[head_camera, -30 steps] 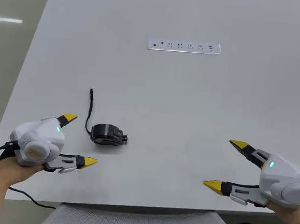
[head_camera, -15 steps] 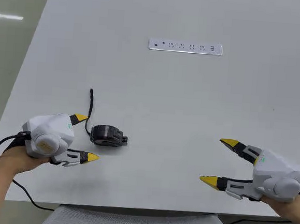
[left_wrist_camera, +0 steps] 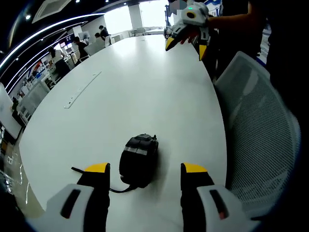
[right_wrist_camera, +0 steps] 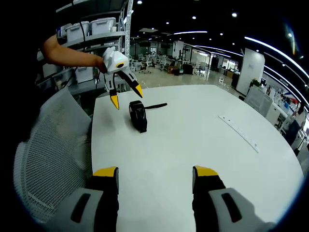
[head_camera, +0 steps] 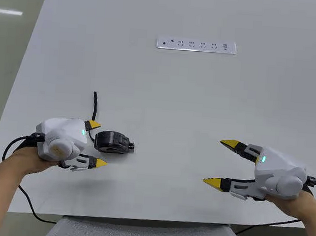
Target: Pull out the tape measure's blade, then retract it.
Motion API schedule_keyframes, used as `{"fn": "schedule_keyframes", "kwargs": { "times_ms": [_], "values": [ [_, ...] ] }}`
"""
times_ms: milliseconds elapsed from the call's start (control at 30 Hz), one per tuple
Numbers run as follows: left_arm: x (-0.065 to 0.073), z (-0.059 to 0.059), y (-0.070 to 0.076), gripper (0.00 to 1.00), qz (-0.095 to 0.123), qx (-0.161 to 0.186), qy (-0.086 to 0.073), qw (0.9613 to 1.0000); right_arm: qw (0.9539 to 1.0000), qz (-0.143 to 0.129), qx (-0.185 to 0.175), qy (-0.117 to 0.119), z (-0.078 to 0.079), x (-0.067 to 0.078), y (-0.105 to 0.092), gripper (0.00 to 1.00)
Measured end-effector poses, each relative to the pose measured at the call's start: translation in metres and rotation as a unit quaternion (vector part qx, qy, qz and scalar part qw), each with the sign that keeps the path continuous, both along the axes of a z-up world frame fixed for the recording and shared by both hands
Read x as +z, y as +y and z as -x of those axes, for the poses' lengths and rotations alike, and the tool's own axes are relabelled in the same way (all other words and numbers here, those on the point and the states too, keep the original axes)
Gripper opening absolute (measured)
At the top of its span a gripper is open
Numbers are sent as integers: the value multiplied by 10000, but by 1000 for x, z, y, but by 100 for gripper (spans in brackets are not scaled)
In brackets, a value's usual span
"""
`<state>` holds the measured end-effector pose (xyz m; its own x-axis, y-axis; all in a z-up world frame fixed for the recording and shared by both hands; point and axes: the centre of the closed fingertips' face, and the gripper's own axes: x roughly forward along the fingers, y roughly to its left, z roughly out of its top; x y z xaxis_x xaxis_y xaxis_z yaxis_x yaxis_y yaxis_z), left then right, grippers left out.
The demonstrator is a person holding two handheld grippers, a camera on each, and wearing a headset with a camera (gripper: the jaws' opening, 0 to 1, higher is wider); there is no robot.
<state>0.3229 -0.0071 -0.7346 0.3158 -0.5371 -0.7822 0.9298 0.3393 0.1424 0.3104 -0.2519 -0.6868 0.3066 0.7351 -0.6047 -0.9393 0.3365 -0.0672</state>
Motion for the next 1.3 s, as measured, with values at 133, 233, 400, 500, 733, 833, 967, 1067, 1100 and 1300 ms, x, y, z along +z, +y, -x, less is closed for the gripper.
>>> {"fn": "schedule_keyframes", "kwargs": {
  "times_ms": [133, 233, 400, 500, 733, 833, 967, 1067, 1100, 1300],
  "values": [
    [-6, -3, 0, 54, -62, -64, 19, 10000, 9999, 27, 120, 1, -4, -4, 8, 60],
    [-10, -4, 2, 52, -159, -129, 28, 9998, 9998, 42, 198, -1, -8, -6, 13, 59],
    [-14, -6, 5, 49, -194, -137, 56, 9997, 9995, 33, 308, -2, -15, -10, 21, 56],
    [-16, -7, 5, 47, -206, -182, 64, 9996, 9992, -29, 399, 36, -17, -13, 28, 55],
    [-23, -10, 7, 46, -285, -316, 95, 9991, 9978, -2, 652, 124, -19, -25, 41, 52],
    [-26, -10, 7, 45, -312, -394, 107, 9987, 9970, 27, 759, 133, -20, -31, 46, 51],
    [-28, -12, 6, 44, -346, -464, 145, 9982, 9960, 15, 880, 157, -23, -36, 54, 49],
    [-30, -13, 5, 43, -374, -538, 168, 9977, 9953, 5, 956, 161, -25, -38, 60, 48],
    [-31, -13, 4, 43, -383, -567, 182, 9975, 9951, -5, 972, 159, -26, -39, 62, 47],
    [-39, -15, 3, 42, -464, -708, 244, 9961, 9935, -56, 1119, 187, -29, -43, 76, 45]
  ]
}}
